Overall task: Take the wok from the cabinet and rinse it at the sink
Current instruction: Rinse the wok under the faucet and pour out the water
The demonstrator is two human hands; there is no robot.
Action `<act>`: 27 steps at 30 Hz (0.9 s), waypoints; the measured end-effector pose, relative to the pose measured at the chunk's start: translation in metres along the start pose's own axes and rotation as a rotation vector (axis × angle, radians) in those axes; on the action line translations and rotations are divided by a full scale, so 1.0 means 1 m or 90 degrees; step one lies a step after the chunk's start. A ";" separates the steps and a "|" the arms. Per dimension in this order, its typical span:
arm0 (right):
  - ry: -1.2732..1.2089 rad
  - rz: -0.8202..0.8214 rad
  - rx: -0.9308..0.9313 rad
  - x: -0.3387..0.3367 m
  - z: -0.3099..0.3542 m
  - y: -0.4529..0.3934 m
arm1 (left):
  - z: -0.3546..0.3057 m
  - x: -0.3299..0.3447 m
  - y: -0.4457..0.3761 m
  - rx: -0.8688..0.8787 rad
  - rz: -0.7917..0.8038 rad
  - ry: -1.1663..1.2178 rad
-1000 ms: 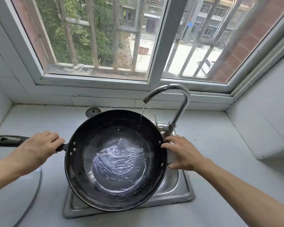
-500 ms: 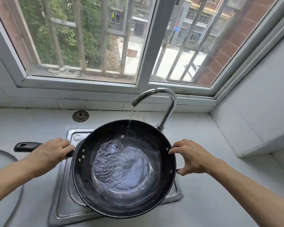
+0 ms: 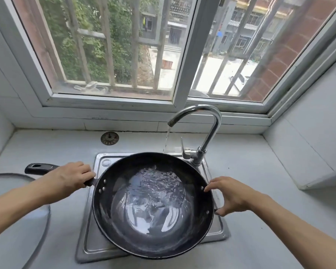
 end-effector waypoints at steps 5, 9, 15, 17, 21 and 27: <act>-0.058 0.026 -0.002 0.017 0.012 -0.013 | 0.011 -0.003 0.019 -0.020 0.039 0.001; -0.061 0.062 0.025 0.030 0.010 -0.017 | -0.001 0.001 0.025 -0.020 0.052 0.011; -0.051 0.122 0.058 0.050 -0.001 -0.018 | -0.017 0.036 0.026 -0.018 0.105 0.052; -0.052 0.135 0.066 0.060 -0.005 -0.018 | -0.022 0.044 0.026 -0.019 0.108 0.077; -0.064 0.136 0.061 0.069 -0.011 -0.023 | -0.023 0.064 0.031 -0.041 0.125 0.141; -0.027 0.122 0.035 0.064 -0.005 -0.035 | -0.020 0.078 0.032 -0.079 0.132 0.168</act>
Point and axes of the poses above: each hand's wrist, its own y-axis away from the middle knuckle, its own x-axis out of the palm, z = x × y, the point moved 7 cm from there along -y, towards the middle knuckle, and after that the axes turned 7 degrees about z, right-handed, at the moved point
